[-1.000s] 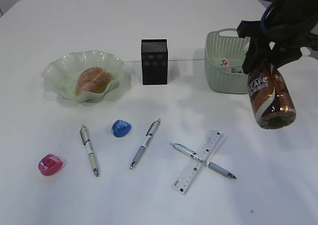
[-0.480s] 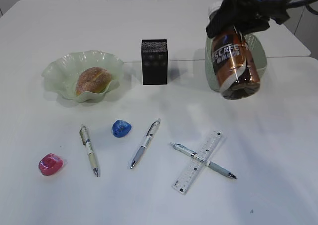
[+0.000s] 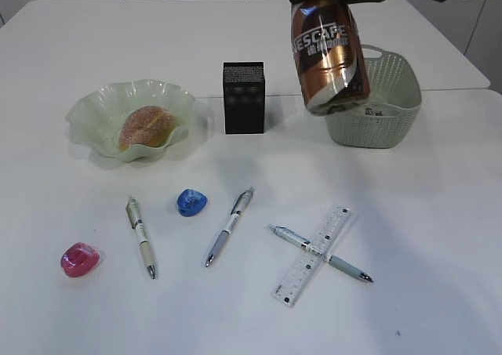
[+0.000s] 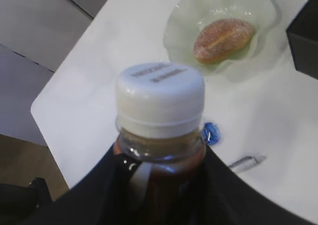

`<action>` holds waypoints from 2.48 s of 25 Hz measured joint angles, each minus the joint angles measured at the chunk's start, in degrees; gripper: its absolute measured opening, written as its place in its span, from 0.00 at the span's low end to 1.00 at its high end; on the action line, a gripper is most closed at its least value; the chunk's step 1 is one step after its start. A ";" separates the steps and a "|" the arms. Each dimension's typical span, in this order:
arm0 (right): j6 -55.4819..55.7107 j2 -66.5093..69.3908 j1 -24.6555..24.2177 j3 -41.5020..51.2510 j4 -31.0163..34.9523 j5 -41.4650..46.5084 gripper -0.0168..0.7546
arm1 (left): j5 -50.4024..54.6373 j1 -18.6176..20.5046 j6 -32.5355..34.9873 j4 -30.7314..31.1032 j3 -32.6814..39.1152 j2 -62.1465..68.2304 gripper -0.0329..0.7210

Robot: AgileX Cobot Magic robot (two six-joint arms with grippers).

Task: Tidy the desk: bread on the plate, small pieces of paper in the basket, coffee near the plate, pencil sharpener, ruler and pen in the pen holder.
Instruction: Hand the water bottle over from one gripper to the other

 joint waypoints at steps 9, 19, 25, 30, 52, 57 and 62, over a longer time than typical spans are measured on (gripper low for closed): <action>-10.49 0.00 0.38 0.00 16.26 0.00 0.42 | -5.24 0.00 3.06 -3.96 0.00 0.00 0.50; -12.41 0.00 0.38 -0.09 19.52 -0.10 0.42 | -12.23 0.00 19.39 -21.79 0.00 0.47 0.50; -12.54 0.00 0.38 -0.09 20.16 -0.10 0.43 | -12.38 0.00 29.54 -34.83 0.00 4.05 0.53; -12.54 0.00 0.38 -0.09 21.00 -0.10 0.43 | -9.63 0.00 38.93 -45.59 0.00 8.76 0.64; -14.35 0.00 0.38 -0.09 22.04 -0.21 0.42 | -0.87 0.00 73.50 -73.33 0.00 26.08 0.69; -15.46 0.00 0.38 -0.09 22.03 -0.21 0.42 | -0.97 0.00 74.39 -73.43 0.00 28.00 0.69; -15.93 0.00 0.38 -0.09 22.03 -0.21 0.42 | -0.97 -0.45 74.39 -74.21 0.00 28.03 0.68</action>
